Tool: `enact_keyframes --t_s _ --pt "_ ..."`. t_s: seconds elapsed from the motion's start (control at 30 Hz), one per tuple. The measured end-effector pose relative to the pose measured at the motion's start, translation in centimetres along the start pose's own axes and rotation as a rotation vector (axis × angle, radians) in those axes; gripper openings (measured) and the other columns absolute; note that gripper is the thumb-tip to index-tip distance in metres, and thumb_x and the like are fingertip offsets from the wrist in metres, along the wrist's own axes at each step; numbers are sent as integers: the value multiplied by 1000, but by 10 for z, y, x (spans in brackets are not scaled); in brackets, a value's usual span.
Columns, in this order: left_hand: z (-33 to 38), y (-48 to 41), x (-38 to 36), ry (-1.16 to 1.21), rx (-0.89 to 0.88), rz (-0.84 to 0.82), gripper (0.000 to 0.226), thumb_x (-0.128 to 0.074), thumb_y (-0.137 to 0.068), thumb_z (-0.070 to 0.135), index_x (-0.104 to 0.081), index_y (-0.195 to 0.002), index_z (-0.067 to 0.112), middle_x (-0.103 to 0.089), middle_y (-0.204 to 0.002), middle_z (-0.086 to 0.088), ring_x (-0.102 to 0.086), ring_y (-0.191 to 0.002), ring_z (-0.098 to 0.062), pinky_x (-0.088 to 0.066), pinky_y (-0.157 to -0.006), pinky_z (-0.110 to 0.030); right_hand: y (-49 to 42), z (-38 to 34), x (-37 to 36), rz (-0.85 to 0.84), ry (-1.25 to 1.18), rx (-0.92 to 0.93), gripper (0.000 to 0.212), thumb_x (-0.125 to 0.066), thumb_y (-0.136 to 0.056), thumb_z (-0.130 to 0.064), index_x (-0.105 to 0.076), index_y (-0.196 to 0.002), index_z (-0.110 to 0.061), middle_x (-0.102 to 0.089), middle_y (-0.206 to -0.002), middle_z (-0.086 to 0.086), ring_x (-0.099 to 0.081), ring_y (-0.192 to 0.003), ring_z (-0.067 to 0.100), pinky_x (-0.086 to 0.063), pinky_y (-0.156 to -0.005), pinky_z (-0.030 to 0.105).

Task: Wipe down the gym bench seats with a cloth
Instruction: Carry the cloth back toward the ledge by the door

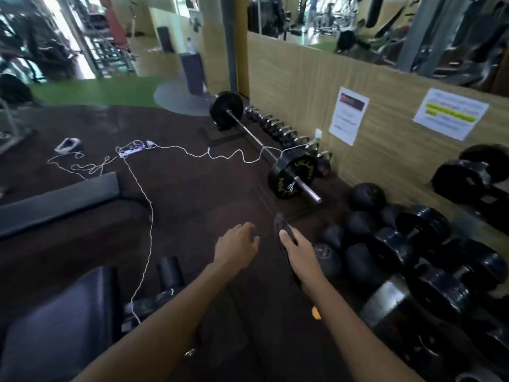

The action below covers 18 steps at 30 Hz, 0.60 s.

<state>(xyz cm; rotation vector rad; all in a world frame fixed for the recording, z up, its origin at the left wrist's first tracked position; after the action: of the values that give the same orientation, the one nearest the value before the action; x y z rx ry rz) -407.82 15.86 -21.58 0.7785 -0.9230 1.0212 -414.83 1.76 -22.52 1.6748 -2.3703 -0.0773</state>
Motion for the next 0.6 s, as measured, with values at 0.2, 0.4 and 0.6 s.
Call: enact_keyframes --t_s 0.2,0.4,0.6 --pt "1 -123 28 32 99 66 32 -47 -96 37 -55 -122 20 -61 -116 1 -59 -106 -22 -50 -89 -42 -141 -40 -7 -118 3 24 38 -49 -103 -33 -55 -139 -23 -62 -131 -10 -55 -124 9 -41 -109 31" --pt "-34 -265 53 60 155 112 32 -45 -95 36 -56 -119 18 -62 -116 -1 -59 -107 -24 -49 -89 -42 -294 -66 -45 -180 18 26 34 -51 -102 -31 -60 -134 -23 -66 -126 -8 -60 -119 10 -45 -109 40" --pt "-109 -442 74 146 239 142 30 -47 -92 35 -58 -119 25 -62 -116 2 -59 -110 -23 -47 -93 -40 -477 -87 -108 -226 72 17 30 -51 -102 -31 -62 -129 -26 -68 -120 -10 -61 -115 9 -46 -107 39"
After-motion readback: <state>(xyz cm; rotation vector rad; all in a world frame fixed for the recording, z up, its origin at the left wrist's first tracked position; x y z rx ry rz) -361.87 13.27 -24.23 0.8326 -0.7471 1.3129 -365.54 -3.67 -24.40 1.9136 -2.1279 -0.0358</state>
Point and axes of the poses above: each hand's wrist, its own y-axis away from the middle knuckle, its own x-axis out of the back of the hand, z = x × y, the point moved 2 cm from there along -y, towards the middle knuckle
